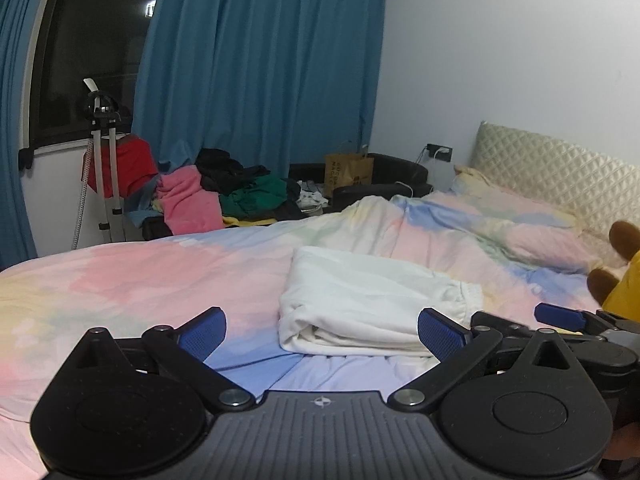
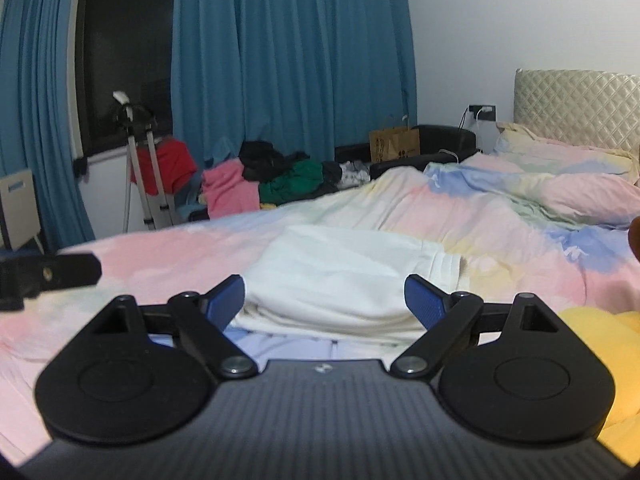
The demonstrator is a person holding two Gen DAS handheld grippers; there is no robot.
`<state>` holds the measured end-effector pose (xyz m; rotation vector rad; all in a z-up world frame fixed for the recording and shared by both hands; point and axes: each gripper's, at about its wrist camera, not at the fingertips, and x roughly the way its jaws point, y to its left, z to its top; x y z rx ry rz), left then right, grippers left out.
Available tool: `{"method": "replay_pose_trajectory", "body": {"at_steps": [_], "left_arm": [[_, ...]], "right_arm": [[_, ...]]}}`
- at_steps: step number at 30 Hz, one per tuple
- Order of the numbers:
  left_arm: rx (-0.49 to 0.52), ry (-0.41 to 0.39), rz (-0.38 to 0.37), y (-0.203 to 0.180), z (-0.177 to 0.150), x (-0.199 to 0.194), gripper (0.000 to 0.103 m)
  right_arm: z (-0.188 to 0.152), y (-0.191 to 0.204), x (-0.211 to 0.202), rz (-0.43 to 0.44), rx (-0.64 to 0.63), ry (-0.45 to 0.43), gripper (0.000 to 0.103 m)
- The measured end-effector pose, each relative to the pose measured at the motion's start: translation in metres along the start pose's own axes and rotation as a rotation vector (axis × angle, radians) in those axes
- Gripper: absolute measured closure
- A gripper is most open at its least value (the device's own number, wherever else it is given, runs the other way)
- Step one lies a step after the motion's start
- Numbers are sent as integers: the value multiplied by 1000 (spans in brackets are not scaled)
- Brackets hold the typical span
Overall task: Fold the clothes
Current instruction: 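Release the folded garment with both grippers and pull back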
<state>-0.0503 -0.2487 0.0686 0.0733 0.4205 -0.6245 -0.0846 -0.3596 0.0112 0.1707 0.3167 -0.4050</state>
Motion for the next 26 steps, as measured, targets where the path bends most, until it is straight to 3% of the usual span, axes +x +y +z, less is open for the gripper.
{"method": "replay_pose_trajectory", "body": {"at_steps": [12,26], "left_arm": [[-8,22,23,10,-19,20,0],[-11,21,39,15,-22,16,0]], "right_arm": [[-19,-1,6,-58,75,13,15],[-19,6,5,-79,31,24,15]]}}
